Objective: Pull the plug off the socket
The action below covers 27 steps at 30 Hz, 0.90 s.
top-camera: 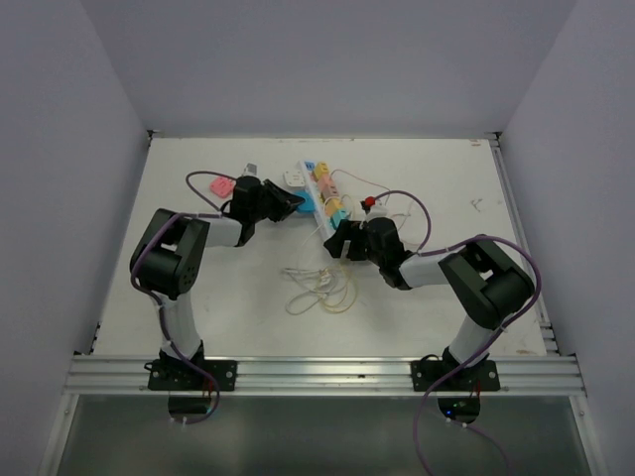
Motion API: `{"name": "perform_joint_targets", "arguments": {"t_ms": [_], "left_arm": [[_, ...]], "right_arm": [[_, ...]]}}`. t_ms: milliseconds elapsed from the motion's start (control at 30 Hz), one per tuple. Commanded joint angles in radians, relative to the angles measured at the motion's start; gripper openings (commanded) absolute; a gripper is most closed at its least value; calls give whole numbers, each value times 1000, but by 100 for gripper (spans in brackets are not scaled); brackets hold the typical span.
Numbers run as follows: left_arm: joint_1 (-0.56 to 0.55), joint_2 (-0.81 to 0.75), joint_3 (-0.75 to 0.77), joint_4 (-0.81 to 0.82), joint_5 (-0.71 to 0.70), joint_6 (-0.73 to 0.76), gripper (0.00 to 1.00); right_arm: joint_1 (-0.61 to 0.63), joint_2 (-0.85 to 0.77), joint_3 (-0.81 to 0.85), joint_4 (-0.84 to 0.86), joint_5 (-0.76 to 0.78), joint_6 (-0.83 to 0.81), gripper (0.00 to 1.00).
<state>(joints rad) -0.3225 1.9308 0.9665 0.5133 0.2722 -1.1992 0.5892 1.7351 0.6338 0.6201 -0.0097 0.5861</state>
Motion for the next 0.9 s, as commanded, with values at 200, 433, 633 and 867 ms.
{"name": "perform_joint_targets", "arguments": {"t_ms": [200, 433, 633, 867], "left_arm": [[11, -92, -25, -22, -11, -37, 0], [13, -144, 15, -127, -39, -8, 0], [37, -168, 29, -157, -27, 9, 0], [97, -240, -26, -165, 4, 49, 0]], "right_arm": [[-2, 72, -29, -283, 82, 86, 0], [0, 73, -20, -309, 108, 90, 0], [-2, 73, -19, -330, 132, 101, 0], [-3, 72, -22, -324, 131, 104, 0]]}}
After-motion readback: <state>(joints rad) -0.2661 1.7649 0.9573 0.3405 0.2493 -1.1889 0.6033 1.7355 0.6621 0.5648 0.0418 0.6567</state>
